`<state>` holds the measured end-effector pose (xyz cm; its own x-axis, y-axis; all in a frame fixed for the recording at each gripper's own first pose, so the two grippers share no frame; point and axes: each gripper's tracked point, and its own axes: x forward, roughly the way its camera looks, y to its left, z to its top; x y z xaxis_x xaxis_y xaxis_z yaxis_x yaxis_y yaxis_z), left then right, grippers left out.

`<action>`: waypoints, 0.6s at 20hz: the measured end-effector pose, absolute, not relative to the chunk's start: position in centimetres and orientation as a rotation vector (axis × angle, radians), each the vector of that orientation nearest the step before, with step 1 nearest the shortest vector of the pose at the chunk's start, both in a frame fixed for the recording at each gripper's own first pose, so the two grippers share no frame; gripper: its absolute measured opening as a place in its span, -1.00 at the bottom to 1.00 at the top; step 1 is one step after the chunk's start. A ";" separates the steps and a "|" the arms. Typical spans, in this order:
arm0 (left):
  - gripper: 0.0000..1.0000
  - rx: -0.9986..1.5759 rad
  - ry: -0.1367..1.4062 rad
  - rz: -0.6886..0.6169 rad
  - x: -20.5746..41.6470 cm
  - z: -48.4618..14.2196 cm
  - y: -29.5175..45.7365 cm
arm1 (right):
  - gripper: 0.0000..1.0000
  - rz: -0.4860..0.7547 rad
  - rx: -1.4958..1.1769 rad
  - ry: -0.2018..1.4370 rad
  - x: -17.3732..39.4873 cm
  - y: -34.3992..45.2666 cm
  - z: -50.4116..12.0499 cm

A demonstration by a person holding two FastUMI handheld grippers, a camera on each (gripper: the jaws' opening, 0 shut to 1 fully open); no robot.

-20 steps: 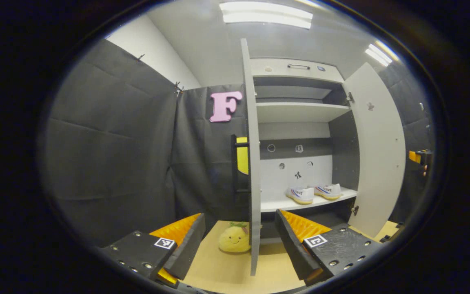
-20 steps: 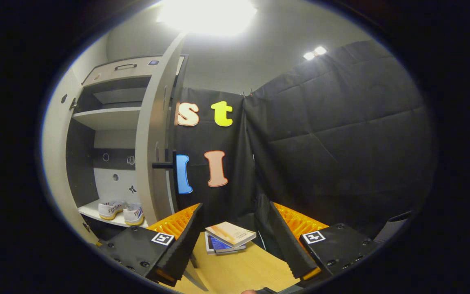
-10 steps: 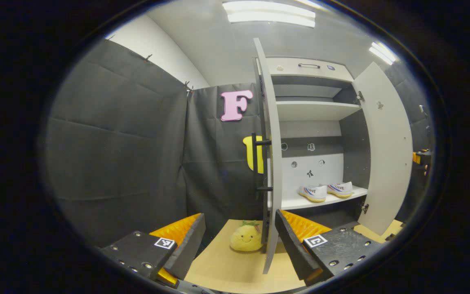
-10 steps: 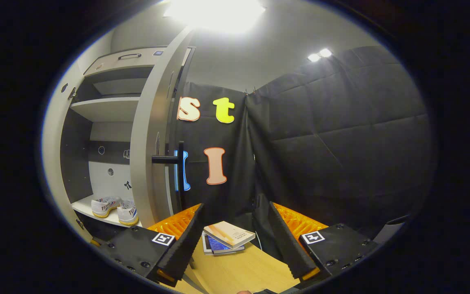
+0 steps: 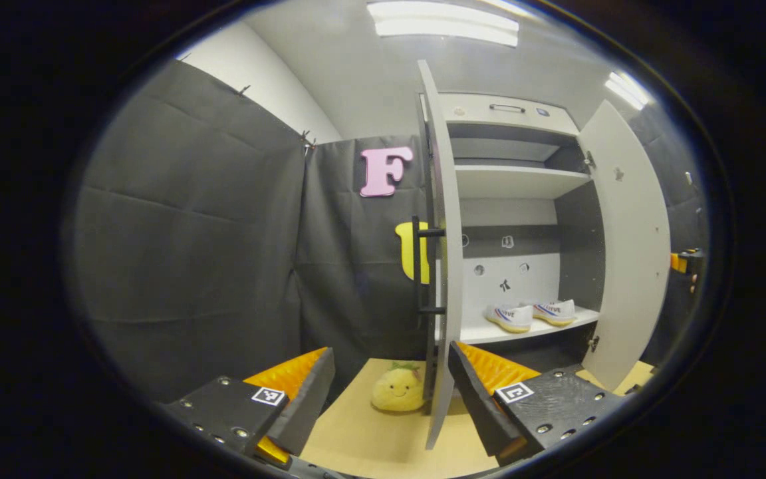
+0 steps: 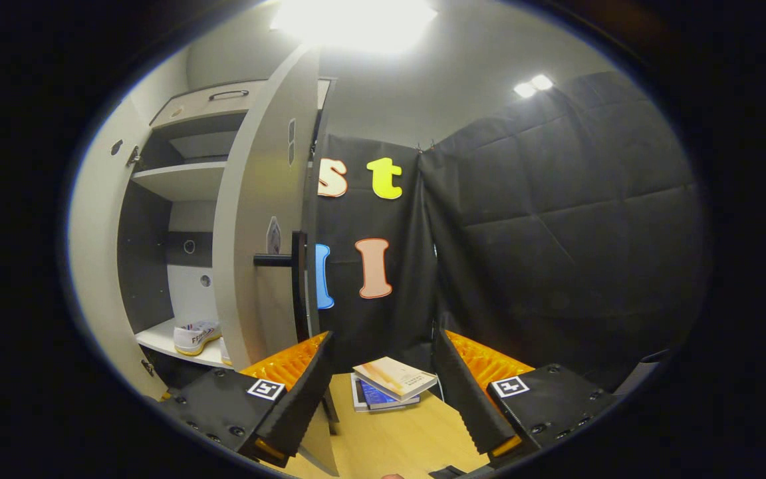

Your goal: Grab one shoe with the right hand and put it into the shoe cabinet, grab the other shoe with the left hand and put it into the shoe cabinet; then close the right door with the right hand and the left door with the left hand.

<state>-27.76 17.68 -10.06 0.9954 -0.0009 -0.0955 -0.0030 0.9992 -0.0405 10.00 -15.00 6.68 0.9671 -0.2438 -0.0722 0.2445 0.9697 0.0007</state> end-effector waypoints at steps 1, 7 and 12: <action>1.00 -0.041 0.097 -0.001 -27.7 -10.1 17.6 | 0.94 -0.227 0.008 0.071 10.0 -14.2 6.7; 1.00 -0.047 0.107 0.007 -27.8 -10.2 17.8 | 0.94 -0.143 0.004 0.070 10.2 -11.5 6.6; 1.00 -0.041 0.107 0.029 -28.0 -10.3 17.9 | 0.94 -0.084 0.009 0.074 10.7 -9.3 6.6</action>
<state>-28.05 17.87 -10.27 0.9939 0.0269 -0.1073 -0.0313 0.9987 -0.0396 10.73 -9.33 6.56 0.9938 -0.0834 -0.0737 0.0841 0.9964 0.0056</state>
